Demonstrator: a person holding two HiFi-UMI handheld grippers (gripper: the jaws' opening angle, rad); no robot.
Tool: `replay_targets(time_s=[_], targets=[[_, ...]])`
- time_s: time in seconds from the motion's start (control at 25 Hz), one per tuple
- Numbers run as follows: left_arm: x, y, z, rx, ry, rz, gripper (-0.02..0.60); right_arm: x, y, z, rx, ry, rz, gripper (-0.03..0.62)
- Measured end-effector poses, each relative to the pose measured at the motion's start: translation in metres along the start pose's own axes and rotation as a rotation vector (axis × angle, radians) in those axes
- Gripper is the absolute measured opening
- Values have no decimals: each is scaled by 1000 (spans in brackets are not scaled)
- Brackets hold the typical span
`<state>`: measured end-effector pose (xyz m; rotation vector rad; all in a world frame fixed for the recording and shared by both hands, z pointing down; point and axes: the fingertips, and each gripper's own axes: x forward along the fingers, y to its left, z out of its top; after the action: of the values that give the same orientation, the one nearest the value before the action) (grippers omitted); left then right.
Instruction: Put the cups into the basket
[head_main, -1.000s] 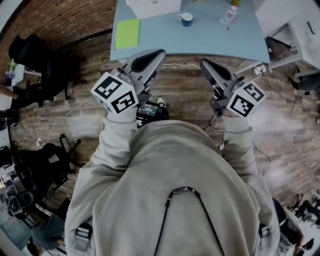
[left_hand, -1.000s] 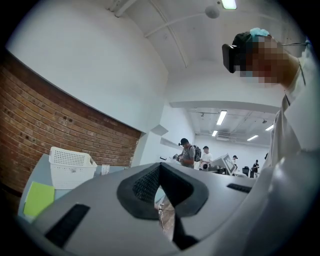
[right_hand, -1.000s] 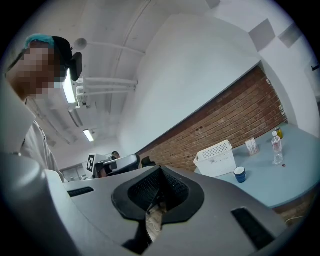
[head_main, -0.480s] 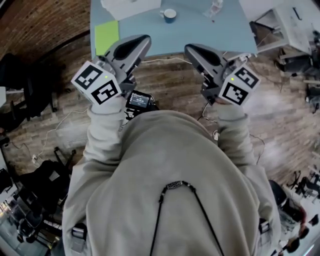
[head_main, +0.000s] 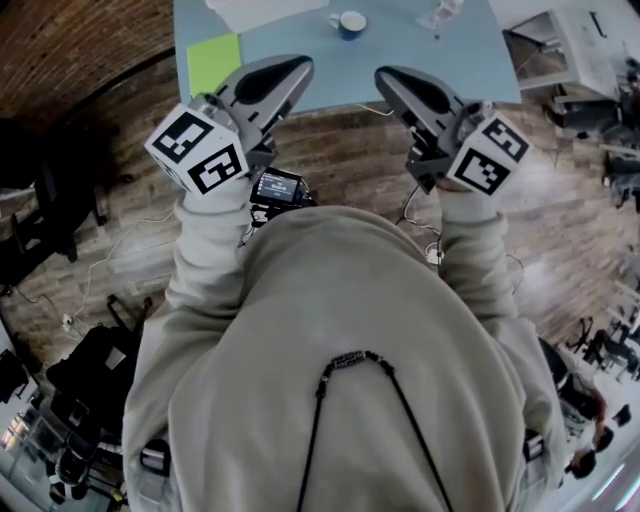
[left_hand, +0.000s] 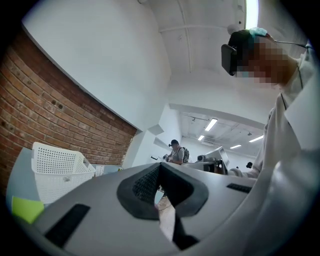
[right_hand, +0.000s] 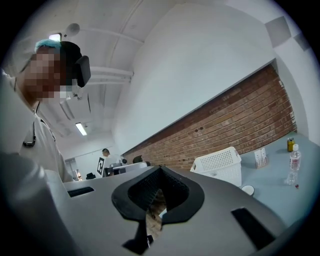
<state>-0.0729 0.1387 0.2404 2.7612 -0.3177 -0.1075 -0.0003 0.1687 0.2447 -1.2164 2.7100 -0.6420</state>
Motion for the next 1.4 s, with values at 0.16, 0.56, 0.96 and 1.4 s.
replay_targets(time_s=[0.16, 0.56, 0.96, 1.4], targets=[[9, 31, -4, -18, 18, -21, -3, 19, -22, 4, -2, 8, -9, 12], [6, 43, 6, -17, 11, -56, -3, 30, -30, 4, -18, 42, -59, 12], [12, 45, 24, 21, -10, -7, -3, 43, -41, 31, -44, 25, 6, 12], [41, 46, 29, 58, 5, 24, -3, 27, -68, 46, -38, -27, 28, 12]])
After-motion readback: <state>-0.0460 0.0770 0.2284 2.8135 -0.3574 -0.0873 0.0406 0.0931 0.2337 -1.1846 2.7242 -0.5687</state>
